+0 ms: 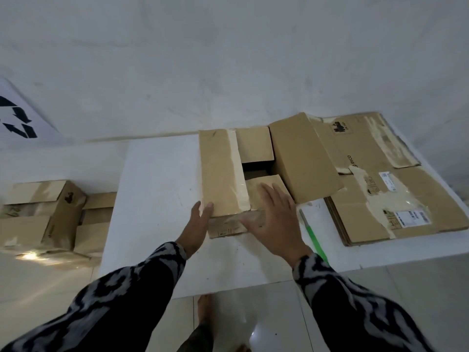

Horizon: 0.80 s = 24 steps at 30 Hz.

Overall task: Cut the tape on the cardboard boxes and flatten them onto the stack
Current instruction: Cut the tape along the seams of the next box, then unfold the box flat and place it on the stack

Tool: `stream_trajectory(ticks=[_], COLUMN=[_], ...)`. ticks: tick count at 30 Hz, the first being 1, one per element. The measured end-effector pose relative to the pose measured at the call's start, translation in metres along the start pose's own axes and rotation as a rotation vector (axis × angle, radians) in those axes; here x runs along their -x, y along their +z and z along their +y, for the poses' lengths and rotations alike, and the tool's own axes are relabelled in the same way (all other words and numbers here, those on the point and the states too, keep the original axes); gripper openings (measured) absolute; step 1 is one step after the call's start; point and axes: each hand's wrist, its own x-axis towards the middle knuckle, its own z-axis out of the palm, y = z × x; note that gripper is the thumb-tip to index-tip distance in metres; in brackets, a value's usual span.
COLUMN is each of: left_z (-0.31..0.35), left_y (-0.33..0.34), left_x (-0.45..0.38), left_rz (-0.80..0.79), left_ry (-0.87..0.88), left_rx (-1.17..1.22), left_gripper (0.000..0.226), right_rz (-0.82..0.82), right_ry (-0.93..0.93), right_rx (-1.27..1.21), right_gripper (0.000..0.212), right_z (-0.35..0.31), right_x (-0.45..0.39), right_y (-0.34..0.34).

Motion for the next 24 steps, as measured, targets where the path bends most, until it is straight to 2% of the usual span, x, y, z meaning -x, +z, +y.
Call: stream_trajectory(ticks=[1, 3, 5, 7, 9, 12, 17, 21, 24], left_z=[0.000, 0.005, 0.008, 0.014, 0.025, 0.043, 0.054, 0.049, 0.042], left_y=[0.002, 0.007, 0.008, 0.003, -0.002, -0.005, 0.007, 0.025, 0.031], left_x=[0.001, 0.007, 0.010, 0.014, 0.022, 0.038, 0.063, 0.070, 0.069], left_rz=[-0.011, -0.021, 0.019, 0.095, 0.143, 0.197, 0.310, 0.312, 0.311], left_ry=[-0.023, -0.026, 0.005, 0.068, 0.102, 0.121, 0.249, 0.433, 0.505], left_rx=[0.052, 0.106, 0.107, 0.049, -0.042, -0.200, -0.311, -0.376, -0.430], left_gripper=[0.069, 0.043, 0.046, 0.053, 0.055, 0.073, 0.057, 0.051, 0.057], right_rz=[-0.109, -0.228, -0.228, -0.143, -0.040, 0.041, 0.187, 0.284, 0.293], right_ry=[0.068, 0.159, 0.165, 0.177, 0.226, 0.327, 0.455, 0.685, 0.784], right_rx=[-0.007, -0.049, -0.065, -0.186, -0.437, -0.853, -1.281, -1.760, -1.949], right_gripper=[0.095, 0.100, 0.093, 0.081, 0.070, 0.058, 0.039, 0.024, 0.031], right_z=[-0.006, -0.017, -0.026, -0.038, -0.054, -0.075, -0.085, -0.091, -0.086], right_x=[-0.011, -0.026, -0.029, -0.031, -0.039, -0.052, -0.055, -0.062, -0.065], right_y=[0.002, 0.011, 0.020, 0.024, 0.020, 0.007, -0.005, -0.025, -0.028])
